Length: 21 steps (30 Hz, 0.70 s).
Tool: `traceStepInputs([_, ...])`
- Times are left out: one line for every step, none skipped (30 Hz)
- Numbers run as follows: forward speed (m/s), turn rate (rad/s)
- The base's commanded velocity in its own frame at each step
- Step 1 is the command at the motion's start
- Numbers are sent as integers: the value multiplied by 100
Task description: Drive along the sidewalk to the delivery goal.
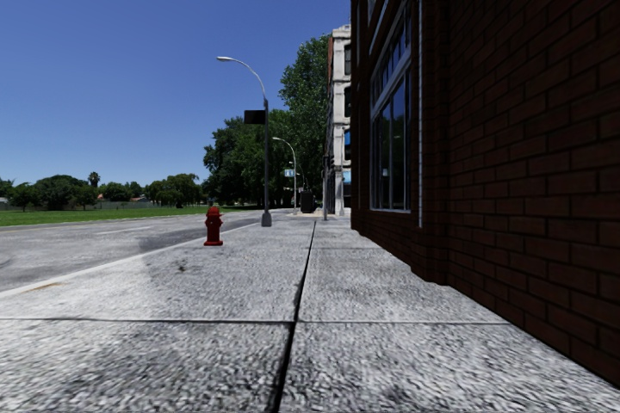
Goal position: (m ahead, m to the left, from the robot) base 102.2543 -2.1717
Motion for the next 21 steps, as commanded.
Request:
traceStepInputs([200, 0])
traceStepInputs([200, 0])
traceStepInputs([200, 0])
traceStepInputs([200, 0])
traceStepInputs([200, 0])
traceStepInputs([200, 0])
traceStepInputs([200, 0])
traceStepInputs([200, 0])
traceStepInputs([200, 0])
traceStepInputs([200, 0])
traceStepInputs([200, 0])
traceStepInputs([200, 0])
traceStepInputs([200, 0])
traceStepInputs([200, 0])
traceStepInputs([200, 0])
traceStepInputs([200, 0])
traceStepInputs([200, 0])
traceStepInputs([200, 0])
traceStepInputs([200, 0])
traceStepInputs([200, 0])
traceStepInputs([200, 0])
